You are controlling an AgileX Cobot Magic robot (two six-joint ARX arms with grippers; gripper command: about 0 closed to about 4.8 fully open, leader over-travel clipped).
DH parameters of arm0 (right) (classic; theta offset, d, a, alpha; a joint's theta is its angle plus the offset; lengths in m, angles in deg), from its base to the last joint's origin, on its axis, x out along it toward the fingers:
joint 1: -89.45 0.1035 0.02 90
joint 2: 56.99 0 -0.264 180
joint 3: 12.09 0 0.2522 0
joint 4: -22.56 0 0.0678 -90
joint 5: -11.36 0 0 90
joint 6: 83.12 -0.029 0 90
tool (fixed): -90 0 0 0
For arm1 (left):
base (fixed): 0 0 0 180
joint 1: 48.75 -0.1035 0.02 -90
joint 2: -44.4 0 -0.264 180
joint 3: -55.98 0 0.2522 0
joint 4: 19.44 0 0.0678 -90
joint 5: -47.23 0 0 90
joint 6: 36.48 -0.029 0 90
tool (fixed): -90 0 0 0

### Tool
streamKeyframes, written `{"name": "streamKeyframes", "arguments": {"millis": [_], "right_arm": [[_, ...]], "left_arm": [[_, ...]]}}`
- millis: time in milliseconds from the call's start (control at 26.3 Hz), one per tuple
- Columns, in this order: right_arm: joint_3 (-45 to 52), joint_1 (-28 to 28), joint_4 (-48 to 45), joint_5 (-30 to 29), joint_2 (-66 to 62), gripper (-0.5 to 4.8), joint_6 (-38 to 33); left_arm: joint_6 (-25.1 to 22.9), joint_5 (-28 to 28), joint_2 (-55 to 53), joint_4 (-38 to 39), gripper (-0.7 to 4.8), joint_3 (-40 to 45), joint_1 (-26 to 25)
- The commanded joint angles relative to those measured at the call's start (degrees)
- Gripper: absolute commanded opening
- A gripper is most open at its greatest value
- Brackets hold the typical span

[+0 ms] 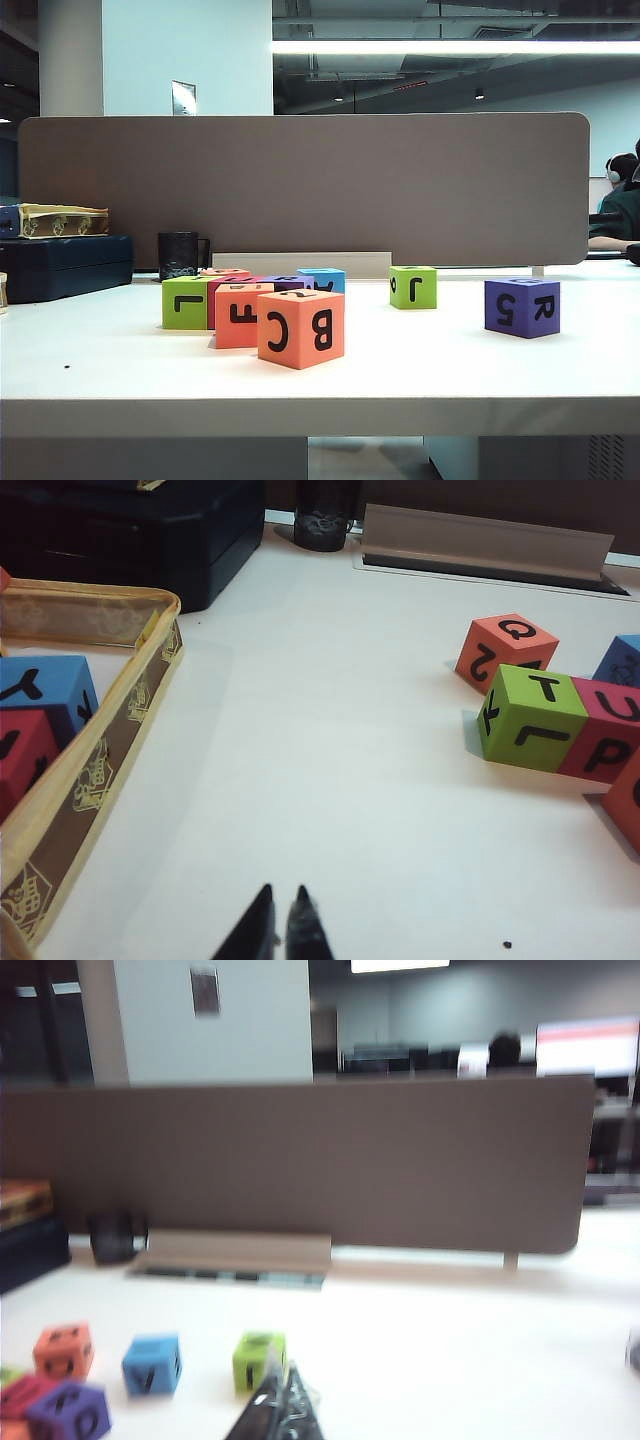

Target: Select the appropriate blocks from the scattered letter blocks on the table and arrange them in a row to spell out "TURING".

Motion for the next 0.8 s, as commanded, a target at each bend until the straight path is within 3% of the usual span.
{"name": "streamKeyframes", "arguments": {"millis": [38,190,608,798], "right_arm": [[-1.0,0.0,4.7,-3.5,0.7,-0.01,-1.4],[-2.7,0.0,8.7,-6.8,0.7,-0.01,-4.7],[-7.5,0.0,22.3,-7.7,0.7,-0.01,-4.7],[-9.4,0.0,27.0,-11.8,0.7,-0.01,-4.7]], "left_arm": [[0.2,0.3,0.0,0.4,0.18,-0.1,0.0],[0.2,0.3,0.0,0.4,0.18,-0.1,0.0],[0.2,0.3,0.0,0.4,0.18,-0.1,0.0],[0.2,0.3,0.0,0.4,0.18,-0.1,0.0]]}}
